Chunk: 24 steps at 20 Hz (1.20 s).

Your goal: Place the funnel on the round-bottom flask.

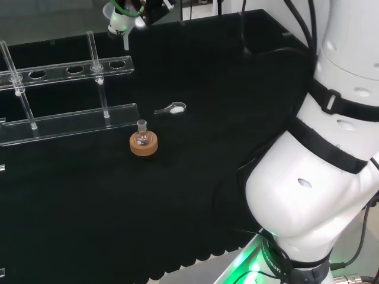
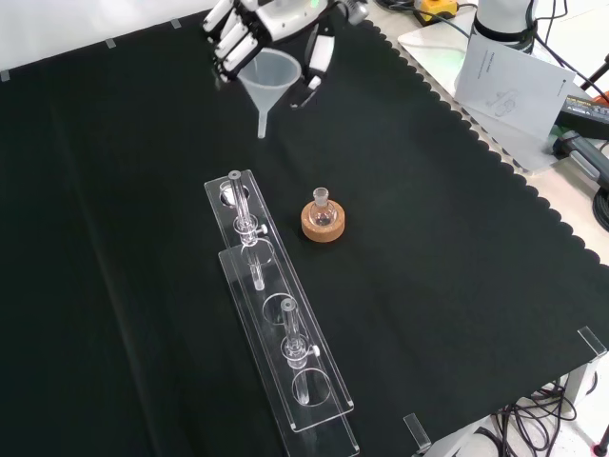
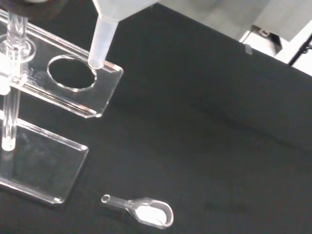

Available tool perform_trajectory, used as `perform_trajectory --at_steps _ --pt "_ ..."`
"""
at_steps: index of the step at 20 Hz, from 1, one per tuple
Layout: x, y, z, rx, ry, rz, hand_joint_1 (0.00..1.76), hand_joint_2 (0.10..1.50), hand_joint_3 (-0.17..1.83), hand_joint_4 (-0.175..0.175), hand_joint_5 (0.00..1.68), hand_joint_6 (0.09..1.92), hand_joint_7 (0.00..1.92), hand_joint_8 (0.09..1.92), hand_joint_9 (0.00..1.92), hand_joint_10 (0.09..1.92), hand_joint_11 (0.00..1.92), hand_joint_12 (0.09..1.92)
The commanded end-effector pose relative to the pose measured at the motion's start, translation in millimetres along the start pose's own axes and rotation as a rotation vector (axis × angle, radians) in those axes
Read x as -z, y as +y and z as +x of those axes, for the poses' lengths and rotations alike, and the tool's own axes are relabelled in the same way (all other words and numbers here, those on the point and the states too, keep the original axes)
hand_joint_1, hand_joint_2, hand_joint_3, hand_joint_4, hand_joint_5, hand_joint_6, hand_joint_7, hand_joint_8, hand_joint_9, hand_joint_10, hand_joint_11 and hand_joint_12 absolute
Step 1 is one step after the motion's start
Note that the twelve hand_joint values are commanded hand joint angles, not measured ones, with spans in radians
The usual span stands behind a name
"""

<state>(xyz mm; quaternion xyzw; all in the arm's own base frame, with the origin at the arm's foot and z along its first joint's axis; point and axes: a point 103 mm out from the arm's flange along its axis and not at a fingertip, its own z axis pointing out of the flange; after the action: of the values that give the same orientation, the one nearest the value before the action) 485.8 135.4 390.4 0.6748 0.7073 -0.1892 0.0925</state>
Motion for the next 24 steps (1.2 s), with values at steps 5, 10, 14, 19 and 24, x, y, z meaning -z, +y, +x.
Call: perform_trajectory --at_steps 5,10,14,19,24 --pt "-19 -74 -1 -0.09 -0.034 0.035 0.8 0.79 0.5 -0.042 0.67 0.75 0.7 0.89 0.94 0.71 0.54 1.27" --pt "-34 -90 10 -0.083 -0.026 0.044 0.8 0.79 0.51 -0.044 0.66 0.74 0.7 0.89 0.94 0.71 0.54 1.27" --pt "-48 -96 22 -0.062 -0.02 0.049 0.8 0.79 0.51 -0.045 0.64 0.74 0.69 0.89 0.93 0.71 0.54 1.27" --pt "-64 -93 37 -0.035 -0.018 0.055 0.8 0.79 0.51 -0.045 0.64 0.74 0.69 0.89 0.93 0.7 0.54 1.27" --pt "-79 -82 46 -0.009 0.002 0.073 0.8 0.79 0.51 -0.046 0.64 0.75 0.68 0.89 0.91 0.7 0.54 1.27"
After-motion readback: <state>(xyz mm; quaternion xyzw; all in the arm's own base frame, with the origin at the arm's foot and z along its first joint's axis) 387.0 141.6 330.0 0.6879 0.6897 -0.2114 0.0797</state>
